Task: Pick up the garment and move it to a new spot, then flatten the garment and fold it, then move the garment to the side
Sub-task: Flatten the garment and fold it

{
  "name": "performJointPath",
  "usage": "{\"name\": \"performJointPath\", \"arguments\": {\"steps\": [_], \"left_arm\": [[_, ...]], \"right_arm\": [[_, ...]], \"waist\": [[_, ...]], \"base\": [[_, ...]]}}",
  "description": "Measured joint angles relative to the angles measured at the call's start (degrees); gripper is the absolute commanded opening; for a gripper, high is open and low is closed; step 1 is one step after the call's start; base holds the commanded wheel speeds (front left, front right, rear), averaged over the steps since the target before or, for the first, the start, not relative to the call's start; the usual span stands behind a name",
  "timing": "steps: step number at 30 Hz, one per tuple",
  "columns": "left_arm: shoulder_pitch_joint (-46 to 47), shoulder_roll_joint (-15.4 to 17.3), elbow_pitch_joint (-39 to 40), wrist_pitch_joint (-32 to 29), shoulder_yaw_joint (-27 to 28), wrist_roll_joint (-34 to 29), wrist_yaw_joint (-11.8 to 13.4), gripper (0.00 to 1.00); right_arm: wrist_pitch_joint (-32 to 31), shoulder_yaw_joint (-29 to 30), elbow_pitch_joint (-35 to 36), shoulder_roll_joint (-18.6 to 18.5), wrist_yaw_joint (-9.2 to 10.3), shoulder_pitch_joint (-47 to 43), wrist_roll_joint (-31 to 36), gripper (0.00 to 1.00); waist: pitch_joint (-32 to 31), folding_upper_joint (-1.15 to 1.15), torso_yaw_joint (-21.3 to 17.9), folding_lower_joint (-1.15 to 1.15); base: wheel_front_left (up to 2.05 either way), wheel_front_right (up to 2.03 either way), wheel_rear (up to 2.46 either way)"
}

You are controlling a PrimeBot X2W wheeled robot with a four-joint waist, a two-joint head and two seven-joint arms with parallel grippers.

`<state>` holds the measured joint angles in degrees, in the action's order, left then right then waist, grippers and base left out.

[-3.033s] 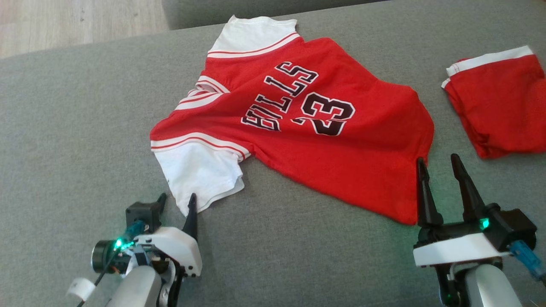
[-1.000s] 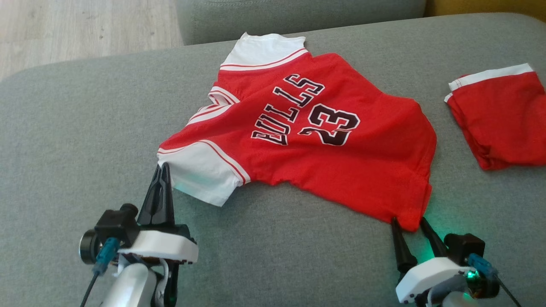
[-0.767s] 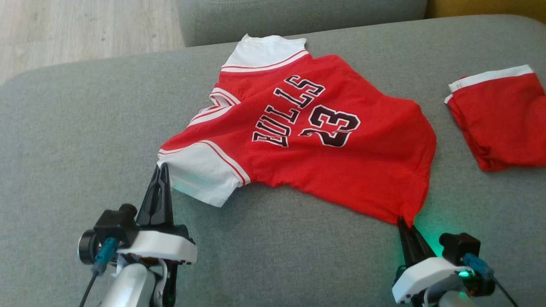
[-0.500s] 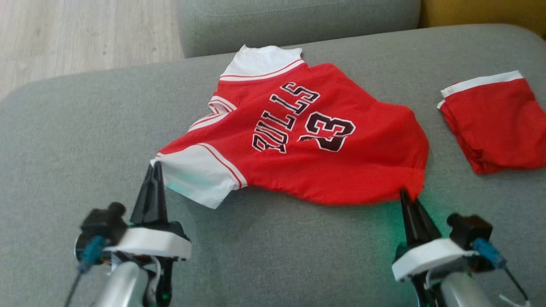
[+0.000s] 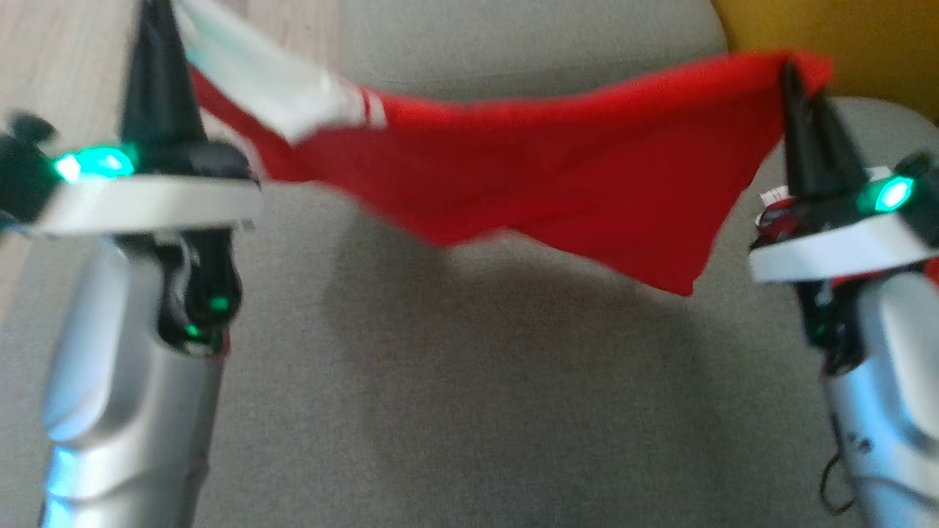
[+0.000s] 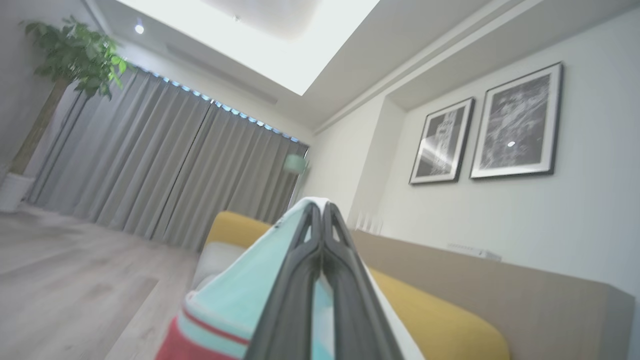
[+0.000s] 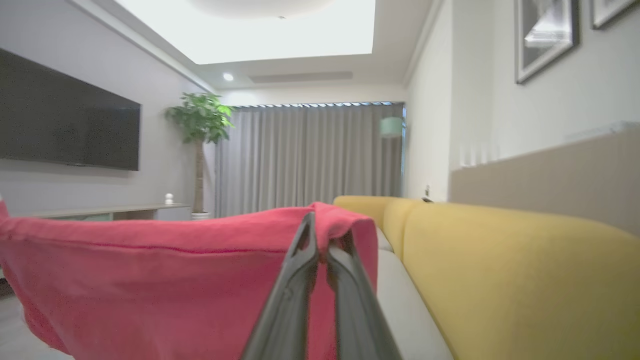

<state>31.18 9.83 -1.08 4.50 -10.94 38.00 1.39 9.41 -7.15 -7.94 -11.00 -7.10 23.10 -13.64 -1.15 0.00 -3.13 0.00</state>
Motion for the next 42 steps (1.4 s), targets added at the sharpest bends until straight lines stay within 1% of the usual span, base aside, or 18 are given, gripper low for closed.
{"name": "performJointPath", "arguments": {"steps": [4,6,10,12,16,19,22,25,29,32,35,36,38,42], "left_arm": [[3.1,0.1,5.9,-1.5,1.6,0.4,1.4,0.0],[3.7,0.8,9.3,-2.9,2.1,0.4,2.4,0.0],[4.1,2.2,16.5,-7.8,3.8,2.5,4.6,0.0],[4.8,3.6,18.9,-10.6,4.3,3.3,5.0,0.0],[7.6,7.9,19.0,-14.8,5.2,2.9,5.1,0.0],[10.4,8.7,14.6,-16.7,4.6,2.8,3.8,0.0],[14.8,9.3,7.5,-17.4,3.3,2.7,2.4,0.0],[21.8,10.3,-1.2,-16.5,2.8,0.6,0.5,0.0],[34.1,10.6,-14.1,-12.3,2.9,-1.7,-0.5,0.0],[43.1,10.5,-23.2,-8.1,2.7,-4.3,-1.2,0.0],[50.4,10.0,-30.7,-3.4,2.6,-6.0,-2.0,0.0],[52.1,9.4,-32.8,-2.2,2.6,-6.0,-2.1,0.0],[54.2,8.2,-36.6,0.2,2.0,-6.0,-3.4,0.0],[54.5,6.4,-43.3,3.5,-0.5,-6.9,-6.1,0.0]], "right_arm": [[-3.2,-1.1,5.5,-2.9,0.0,2.6,-0.1,0.0],[-5.0,-1.2,8.6,-4.4,0.0,2.9,-0.4,0.0],[-9.1,0.8,14.8,-6.0,0.0,3.0,-1.8,0.0],[-11.0,2.0,17.7,-6.1,0.0,3.0,-2.2,0.0],[-14.1,3.1,20.2,-6.3,0.0,3.2,-3.0,0.0],[-15.2,2.7,19.2,-6.7,0.0,4.8,-3.0,0.0],[-15.5,1.9,15.6,-7.3,0.0,10.3,-3.5,0.0],[-15.4,-0.5,9.2,-8.2,0.0,19.0,-3.6,0.0],[-12.5,-5.9,-3.9,-8.7,0.0,32.6,-3.3,0.0],[-8.2,-12.3,-14.0,-9.7,-0.01,43.1,-1.5,0.0],[-3.7,-13.0,-23.8,-8.8,-0.01,52.1,-1.4,0.0],[-2.1,-13.0,-26.6,-8.6,-0.01,54.4,-1.2,0.0],[0.8,-13.1,-31.7,-8.0,-0.01,57.3,-0.2,0.0],[3.5,-15.0,-39.7,-7.3,-0.01,58.0,0.9,0.0]], "waist": [[-1.3,0.0,0.5,-0.01],[-1.5,0.0,0.5,-0.01],[-1.0,0.0,0.6,-0.01],[-0.4,0.0,0.5,-0.01],[1.7,0.0,0.5,-0.01],[4.3,0.0,0.7,0.0],[7.8,0.0,0.8,0.0],[11.8,0.0,1.0,0.02],[17.2,0.0,1.1,0.03],[20.9,0.0,1.3,0.03],[23.9,-0.01,1.6,0.04],[24.7,-0.01,1.8,0.03],[25.9,0.0,2.4,0.02],[27.1,-0.01,4.0,0.01]], "base": [[0.0,0.0,0.0],[0.0,0.0,0.0],[0.0,0.0,0.0],[0.0,0.0,0.0],[0.0,0.0,0.0],[0.0,0.0,0.0],[0.0,0.0,0.0],[0.0,0.0,0.0],[0.0,0.0,0.0],[0.0,0.0,0.0],[0.0,0.0,0.0],[0.0,0.0,0.0],[0.0,0.0,0.0],[0.0,0.0,0.0]]}}
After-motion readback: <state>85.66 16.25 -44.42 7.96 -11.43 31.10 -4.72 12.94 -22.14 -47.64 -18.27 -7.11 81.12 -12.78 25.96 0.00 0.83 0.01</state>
